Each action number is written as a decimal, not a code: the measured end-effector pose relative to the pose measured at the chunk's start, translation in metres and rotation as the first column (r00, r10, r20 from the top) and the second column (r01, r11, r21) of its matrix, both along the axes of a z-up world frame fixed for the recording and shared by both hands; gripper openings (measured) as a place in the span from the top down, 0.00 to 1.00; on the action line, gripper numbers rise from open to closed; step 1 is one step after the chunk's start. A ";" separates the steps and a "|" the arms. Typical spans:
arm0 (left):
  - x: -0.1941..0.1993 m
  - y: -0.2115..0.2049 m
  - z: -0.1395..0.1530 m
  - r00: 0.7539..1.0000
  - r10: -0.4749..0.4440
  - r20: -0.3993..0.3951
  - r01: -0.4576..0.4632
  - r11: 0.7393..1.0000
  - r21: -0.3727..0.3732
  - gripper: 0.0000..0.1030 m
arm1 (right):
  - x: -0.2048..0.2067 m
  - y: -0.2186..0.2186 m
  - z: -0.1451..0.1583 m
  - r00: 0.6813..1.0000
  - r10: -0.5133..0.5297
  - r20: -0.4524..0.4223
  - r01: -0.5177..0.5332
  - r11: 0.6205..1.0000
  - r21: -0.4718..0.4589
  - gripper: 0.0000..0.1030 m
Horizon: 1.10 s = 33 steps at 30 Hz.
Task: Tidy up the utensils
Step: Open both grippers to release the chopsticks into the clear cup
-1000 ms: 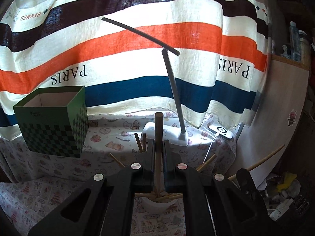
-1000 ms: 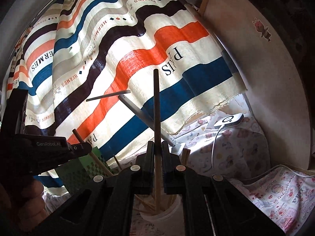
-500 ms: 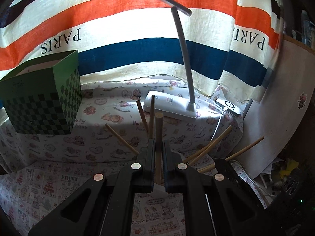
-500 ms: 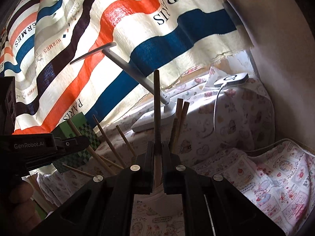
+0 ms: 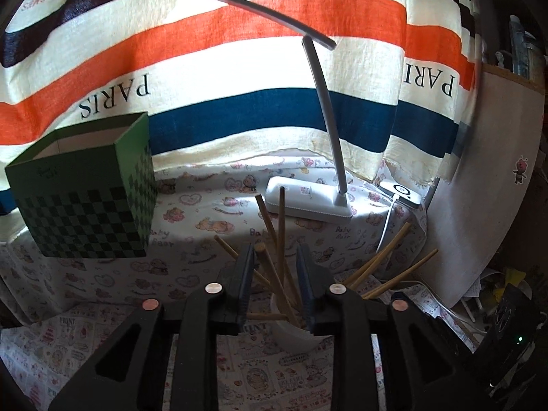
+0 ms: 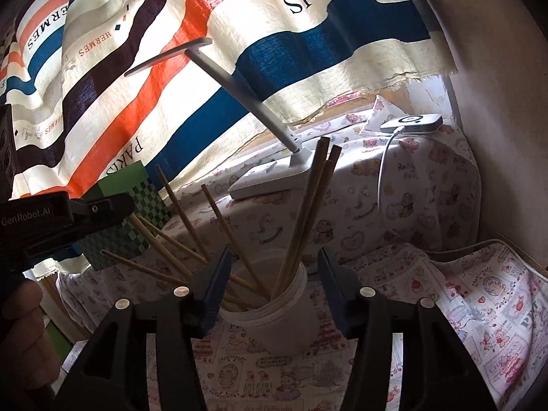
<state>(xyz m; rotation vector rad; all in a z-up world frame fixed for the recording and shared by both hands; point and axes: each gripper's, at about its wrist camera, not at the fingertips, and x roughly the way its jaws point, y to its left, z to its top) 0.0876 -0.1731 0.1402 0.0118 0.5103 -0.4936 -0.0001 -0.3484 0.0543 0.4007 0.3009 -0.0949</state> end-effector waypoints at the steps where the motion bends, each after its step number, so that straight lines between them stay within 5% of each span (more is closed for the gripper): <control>1: -0.004 0.005 0.003 0.999 0.011 0.030 -0.011 1.000 0.000 0.68 | -0.001 0.003 0.001 1.000 0.013 -0.003 -0.013 1.000 -0.003 0.46; 7: -0.032 0.051 0.009 0.974 0.136 0.183 -0.129 0.990 -0.052 0.37 | -0.010 0.027 0.006 0.995 0.102 0.005 -0.102 0.993 -0.064 0.34; 12: -0.054 0.086 -0.006 0.941 0.210 0.267 -0.207 0.978 -0.040 0.30 | -0.023 0.053 0.011 0.987 0.153 0.051 -0.145 0.981 -0.127 0.15; 25: -0.082 0.129 -0.076 0.932 0.243 0.268 -0.244 0.969 -0.031 0.13 | -0.023 0.089 -0.003 0.989 0.136 0.061 -0.110 0.943 -0.315 0.14; 33: -0.075 0.140 -0.112 0.924 0.281 0.260 -0.286 0.958 -0.018 0.03 | -0.018 0.098 -0.013 0.989 0.138 0.049 -0.113 0.932 -0.344 0.14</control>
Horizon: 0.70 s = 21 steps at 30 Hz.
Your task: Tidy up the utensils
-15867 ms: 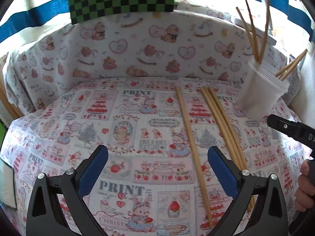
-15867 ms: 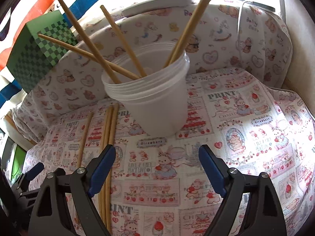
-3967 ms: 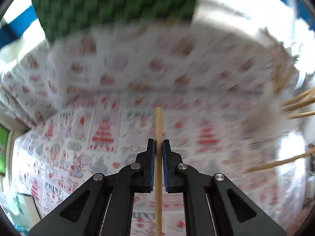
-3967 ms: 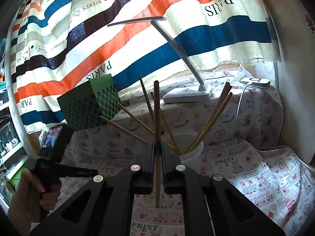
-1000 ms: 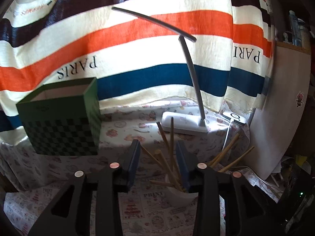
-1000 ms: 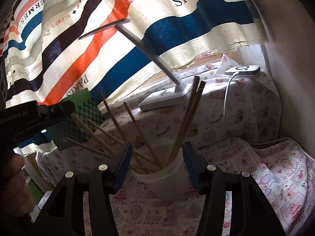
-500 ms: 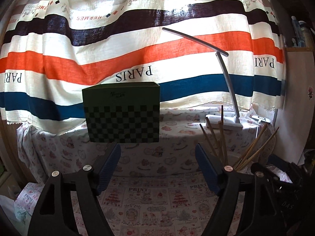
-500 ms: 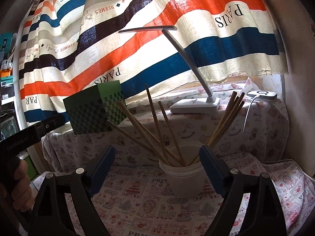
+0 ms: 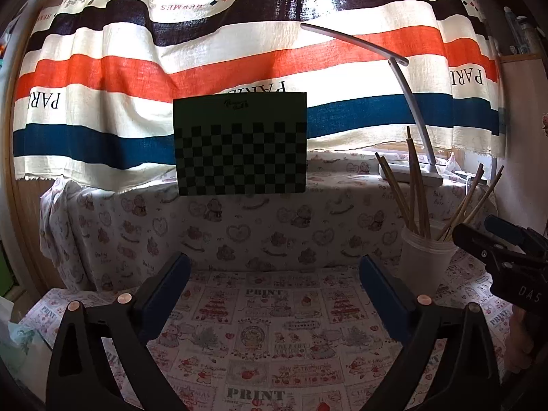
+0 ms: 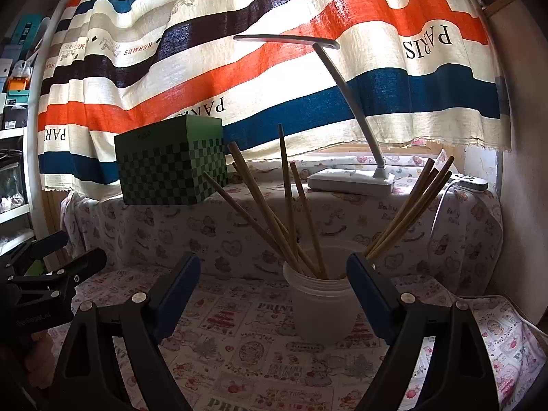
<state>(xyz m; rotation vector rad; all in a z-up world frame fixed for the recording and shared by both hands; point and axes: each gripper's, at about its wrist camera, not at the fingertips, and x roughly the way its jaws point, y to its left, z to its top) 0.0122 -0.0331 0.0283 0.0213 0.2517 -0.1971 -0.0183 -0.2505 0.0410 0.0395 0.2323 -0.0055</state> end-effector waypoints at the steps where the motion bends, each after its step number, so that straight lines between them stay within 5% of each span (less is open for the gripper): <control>1: 0.000 0.002 -0.003 1.000 0.014 0.021 -0.014 1.000 -0.007 0.02 | 0.002 0.000 -0.002 1.000 -0.003 -0.006 0.003 1.000 -0.005 0.13; 21: 0.018 0.006 -0.019 0.996 0.063 -0.058 -0.064 0.998 -0.018 0.01 | 0.021 -0.005 -0.022 0.994 -0.088 -0.066 0.086 0.996 -0.024 0.00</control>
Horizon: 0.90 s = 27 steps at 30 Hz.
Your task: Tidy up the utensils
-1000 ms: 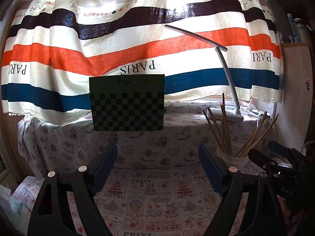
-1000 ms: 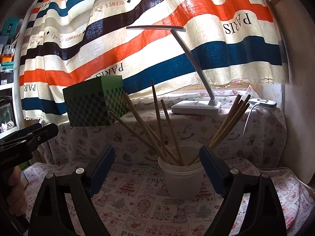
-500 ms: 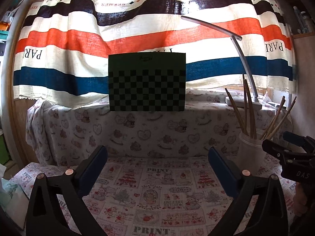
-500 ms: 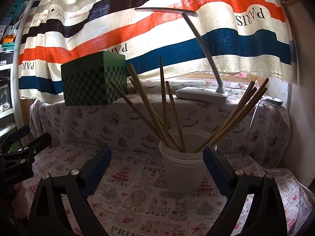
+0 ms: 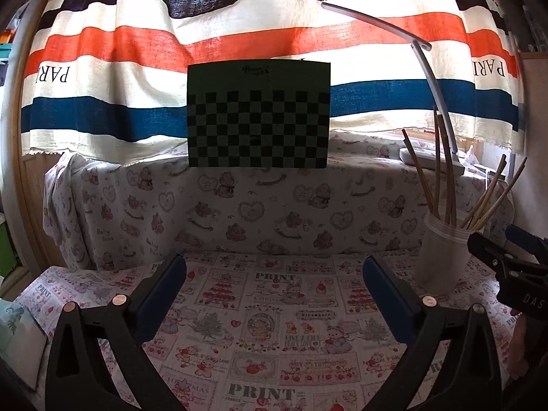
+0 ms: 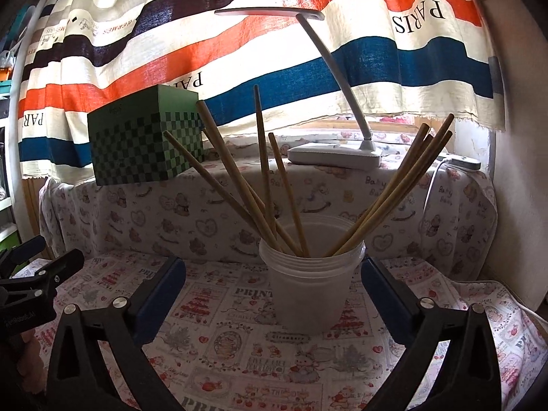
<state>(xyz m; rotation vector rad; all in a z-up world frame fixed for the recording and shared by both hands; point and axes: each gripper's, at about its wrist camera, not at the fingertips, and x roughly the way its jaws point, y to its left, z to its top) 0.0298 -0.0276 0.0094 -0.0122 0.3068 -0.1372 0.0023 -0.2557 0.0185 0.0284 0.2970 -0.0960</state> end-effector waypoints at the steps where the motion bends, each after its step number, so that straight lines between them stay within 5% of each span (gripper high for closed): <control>1: -0.002 0.000 0.000 1.000 0.012 0.010 -0.012 1.000 0.002 0.01 | -0.001 0.003 0.000 1.000 -0.013 -0.002 0.013 1.000 -0.017 0.00; 27: -0.001 -0.001 0.000 1.000 0.024 0.008 -0.024 0.999 0.026 0.00 | -0.004 0.018 -0.001 1.000 -0.026 -0.014 0.025 0.998 -0.063 0.00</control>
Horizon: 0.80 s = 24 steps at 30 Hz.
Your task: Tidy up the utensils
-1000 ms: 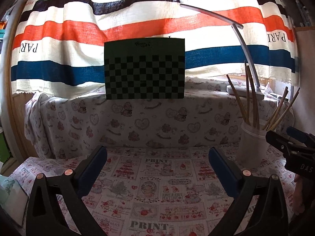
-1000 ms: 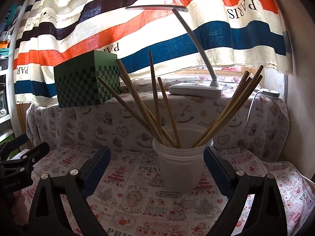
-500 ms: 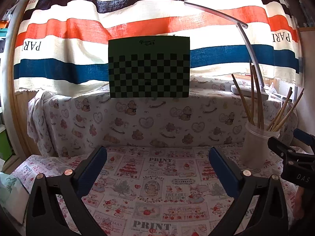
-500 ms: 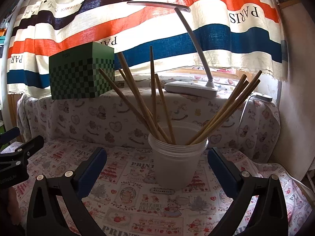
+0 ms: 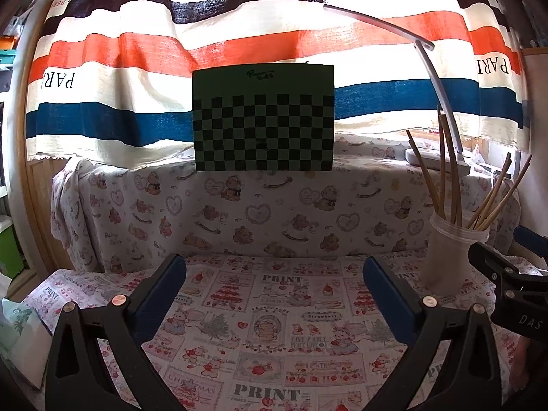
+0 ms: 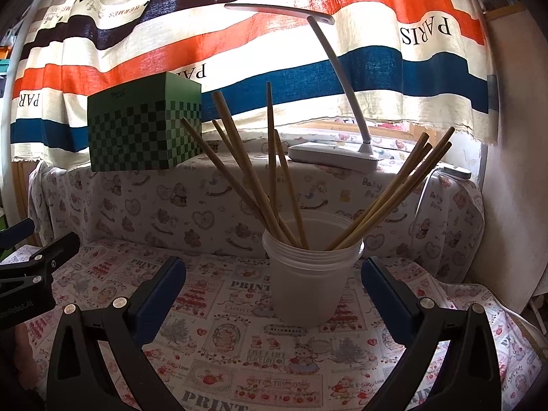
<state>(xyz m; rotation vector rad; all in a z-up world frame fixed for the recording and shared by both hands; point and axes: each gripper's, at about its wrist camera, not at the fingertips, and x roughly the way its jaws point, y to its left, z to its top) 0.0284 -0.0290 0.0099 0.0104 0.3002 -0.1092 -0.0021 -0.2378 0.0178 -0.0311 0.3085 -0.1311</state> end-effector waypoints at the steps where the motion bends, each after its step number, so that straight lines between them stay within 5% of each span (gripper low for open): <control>1: 0.000 0.000 0.000 1.000 0.000 -0.001 0.000 1.000 -0.001 0.00 | -0.001 0.002 0.000 1.000 0.007 0.006 -0.007 1.000 -0.009 0.00; 24: 0.001 0.002 0.000 1.000 0.016 -0.002 -0.016 1.000 0.006 0.00 | -0.001 0.004 0.000 1.000 0.009 -0.001 -0.009 1.000 0.003 0.00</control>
